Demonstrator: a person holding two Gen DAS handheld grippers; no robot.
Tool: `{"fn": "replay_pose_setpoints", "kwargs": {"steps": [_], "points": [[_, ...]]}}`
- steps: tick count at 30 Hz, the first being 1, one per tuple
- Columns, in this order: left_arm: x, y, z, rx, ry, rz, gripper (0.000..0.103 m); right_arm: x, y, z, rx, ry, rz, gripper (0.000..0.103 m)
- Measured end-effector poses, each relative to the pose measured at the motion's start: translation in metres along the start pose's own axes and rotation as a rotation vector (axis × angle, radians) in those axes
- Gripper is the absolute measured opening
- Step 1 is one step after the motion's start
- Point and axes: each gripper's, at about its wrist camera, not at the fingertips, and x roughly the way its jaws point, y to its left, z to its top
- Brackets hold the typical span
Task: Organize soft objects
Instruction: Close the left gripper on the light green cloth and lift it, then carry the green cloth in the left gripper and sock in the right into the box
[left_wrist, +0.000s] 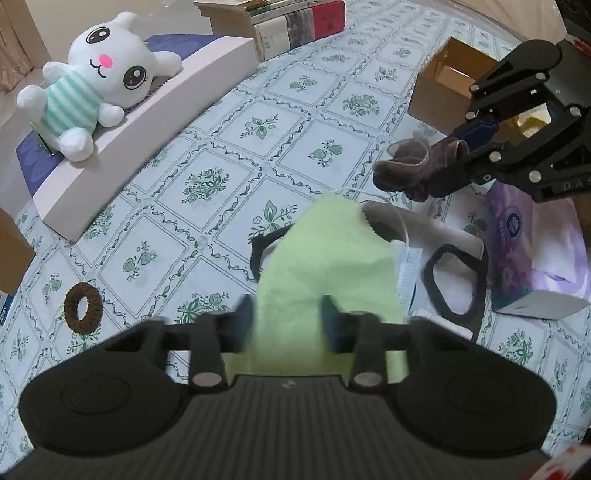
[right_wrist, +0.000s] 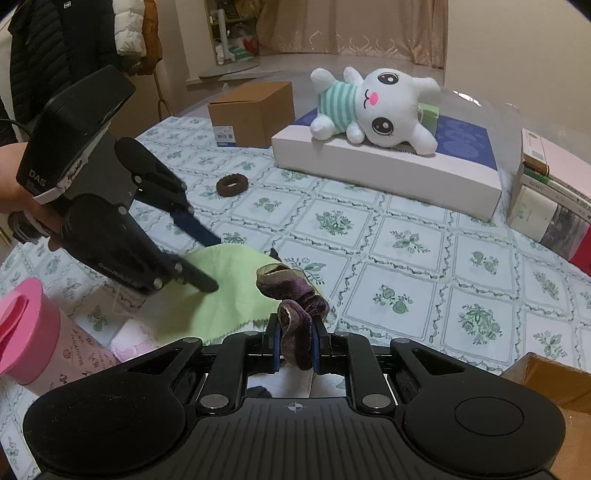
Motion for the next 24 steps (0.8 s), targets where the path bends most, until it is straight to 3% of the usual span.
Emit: {"fn": "replay_pose_setpoints", "kwargs": {"steps": [2,5,16,24], "points": [[-0.005,-0.002,0.000,0.006,0.003,0.014,0.007,-0.002,0.001,-0.001,0.003,-0.004,-0.003,0.015],[-0.020,-0.002,0.001,-0.020,-0.007,0.005,0.001,-0.010,0.005,-0.001,0.005,-0.011,-0.005,0.015],[-0.112,-0.014,0.018,-0.148,-0.139,0.039,0.000,-0.070,0.032,0.005,0.031,-0.084,-0.019,0.015],[-0.175,-0.045,0.025,-0.233,-0.229,0.058,0.000,-0.129,0.052,0.004,0.070,-0.151,-0.026,0.015]]}}
